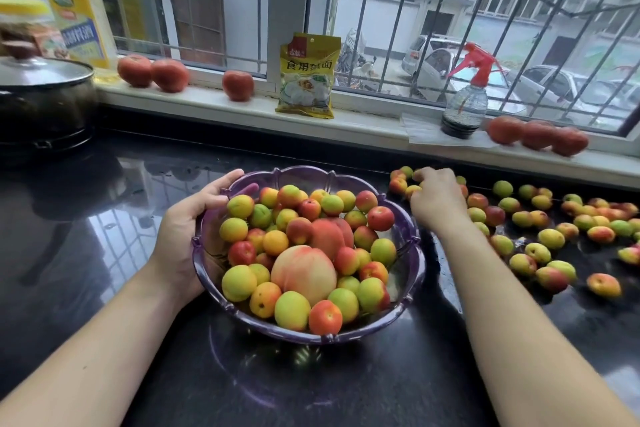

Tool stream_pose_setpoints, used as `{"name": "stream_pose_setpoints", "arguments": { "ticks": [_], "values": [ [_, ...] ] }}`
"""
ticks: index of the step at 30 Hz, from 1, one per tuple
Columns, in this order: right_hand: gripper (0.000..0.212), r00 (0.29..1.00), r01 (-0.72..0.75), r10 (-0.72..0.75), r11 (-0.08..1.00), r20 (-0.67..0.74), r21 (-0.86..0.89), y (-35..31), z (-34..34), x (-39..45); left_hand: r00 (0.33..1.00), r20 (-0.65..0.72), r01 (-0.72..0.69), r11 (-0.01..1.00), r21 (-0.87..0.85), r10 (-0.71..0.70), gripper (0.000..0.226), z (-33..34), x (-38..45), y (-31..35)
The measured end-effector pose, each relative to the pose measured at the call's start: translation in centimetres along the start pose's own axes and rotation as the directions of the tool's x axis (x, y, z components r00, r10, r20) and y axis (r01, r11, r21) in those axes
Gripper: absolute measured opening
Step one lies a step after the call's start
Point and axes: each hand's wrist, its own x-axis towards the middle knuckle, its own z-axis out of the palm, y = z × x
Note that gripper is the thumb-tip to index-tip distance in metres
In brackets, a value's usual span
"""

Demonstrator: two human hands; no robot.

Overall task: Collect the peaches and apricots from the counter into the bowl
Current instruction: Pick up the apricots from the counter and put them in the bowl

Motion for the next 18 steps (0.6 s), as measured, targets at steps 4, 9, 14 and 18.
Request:
{"name": "stream_pose_setpoints", "arguments": {
  "ticks": [4,9,14,18],
  "values": [
    [0.054,0.997,0.079,-0.078,0.962,0.011,-0.263,0.5,3.1,-0.1,1.000,-0.007,0.004,1.000,-0.008,-0.004,0.048,0.1,0.0,0.0],
    [0.040,0.991,0.070,-0.102,0.946,-0.086,-0.316,0.8,3.6,0.5,1.000,-0.009,0.000,1.000,0.005,0.000,0.048,0.2,-0.1,0.1],
    [0.034,0.972,0.094,-0.105,0.994,-0.210,-0.061,0.0,1.6,0.2,1.000,-0.002,-0.002,1.000,0.013,0.002,0.047,0.3,-0.2,0.1],
    [0.026,0.955,0.144,-0.258,0.832,0.145,0.536,-2.6,-5.6,-0.7,1.000,-0.006,0.000,1.000,0.013,0.000,0.048,0.5,-0.4,0.2]
  ]
}}
